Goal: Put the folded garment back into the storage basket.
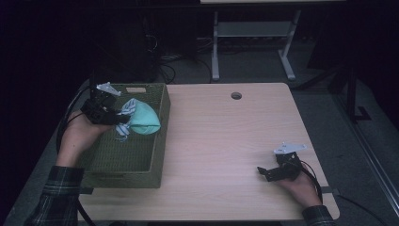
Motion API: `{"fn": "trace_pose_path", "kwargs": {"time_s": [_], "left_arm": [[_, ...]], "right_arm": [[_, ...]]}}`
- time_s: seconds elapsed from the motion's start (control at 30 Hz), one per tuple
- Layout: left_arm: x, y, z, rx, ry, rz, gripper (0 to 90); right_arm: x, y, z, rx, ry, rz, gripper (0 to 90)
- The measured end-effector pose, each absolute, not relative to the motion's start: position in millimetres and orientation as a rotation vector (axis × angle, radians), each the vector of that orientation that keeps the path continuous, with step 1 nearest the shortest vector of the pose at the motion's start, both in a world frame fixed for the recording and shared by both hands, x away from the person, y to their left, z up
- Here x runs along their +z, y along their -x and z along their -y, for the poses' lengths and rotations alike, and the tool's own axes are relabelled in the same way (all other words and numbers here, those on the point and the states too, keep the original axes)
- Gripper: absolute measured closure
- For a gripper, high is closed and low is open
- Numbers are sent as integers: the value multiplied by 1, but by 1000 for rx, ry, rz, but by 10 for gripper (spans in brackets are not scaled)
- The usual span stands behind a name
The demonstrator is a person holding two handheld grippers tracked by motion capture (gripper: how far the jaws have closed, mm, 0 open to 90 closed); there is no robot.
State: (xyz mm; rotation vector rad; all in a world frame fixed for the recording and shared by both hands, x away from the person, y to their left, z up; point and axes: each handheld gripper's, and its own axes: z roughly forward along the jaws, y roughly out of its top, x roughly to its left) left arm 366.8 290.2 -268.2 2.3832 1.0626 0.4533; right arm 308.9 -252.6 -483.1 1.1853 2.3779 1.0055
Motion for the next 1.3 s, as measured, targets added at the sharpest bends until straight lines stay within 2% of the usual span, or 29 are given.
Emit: {"fn": "trace_pose_path", "kwargs": {"time_s": [0.8, 1.3], "left_arm": [[-330, -381, -326, 394, -2353, -1234, 734], [-361, -385, -329, 363, -2355, -1275, 734]], "right_arm": [[-483, -309, 253, 1005, -1185, -2379, 18], [-483, -309, 253, 1005, -1185, -2379, 19]]}}
